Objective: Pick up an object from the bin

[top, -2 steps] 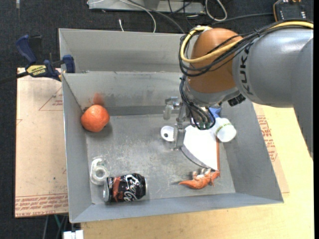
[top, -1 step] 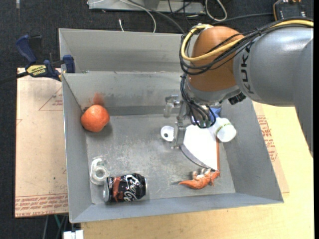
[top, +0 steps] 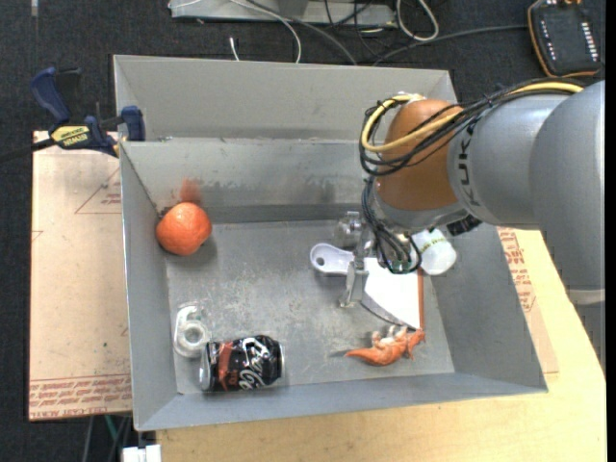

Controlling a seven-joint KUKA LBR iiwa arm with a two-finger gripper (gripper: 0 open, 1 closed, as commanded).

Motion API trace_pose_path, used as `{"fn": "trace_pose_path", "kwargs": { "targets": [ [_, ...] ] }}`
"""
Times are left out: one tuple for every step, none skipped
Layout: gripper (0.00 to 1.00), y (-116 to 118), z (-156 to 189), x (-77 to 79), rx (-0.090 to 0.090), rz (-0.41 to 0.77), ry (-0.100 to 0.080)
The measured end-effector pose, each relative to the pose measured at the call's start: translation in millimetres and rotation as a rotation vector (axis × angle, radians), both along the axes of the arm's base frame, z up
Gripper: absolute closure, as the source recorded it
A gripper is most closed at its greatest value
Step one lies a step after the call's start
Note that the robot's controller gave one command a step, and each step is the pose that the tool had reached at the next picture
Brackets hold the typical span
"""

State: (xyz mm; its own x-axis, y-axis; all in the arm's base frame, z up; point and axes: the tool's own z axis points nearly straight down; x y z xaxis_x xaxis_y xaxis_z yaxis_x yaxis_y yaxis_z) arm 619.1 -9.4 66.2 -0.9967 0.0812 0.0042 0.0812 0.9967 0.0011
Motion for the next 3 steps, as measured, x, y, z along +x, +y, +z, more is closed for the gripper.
{"fn": "trace_pose_path", "kwargs": {
  "targets": [
    [0.00,-5.7,3.5,10.6,0.007,0.216,-0.013],
    [0.00,2.3,4.0,2.9,0.002,0.017,-0.008],
    [0.00,-3.2,3.6,9.2,0.006,0.184,-0.015]
  ]
}}
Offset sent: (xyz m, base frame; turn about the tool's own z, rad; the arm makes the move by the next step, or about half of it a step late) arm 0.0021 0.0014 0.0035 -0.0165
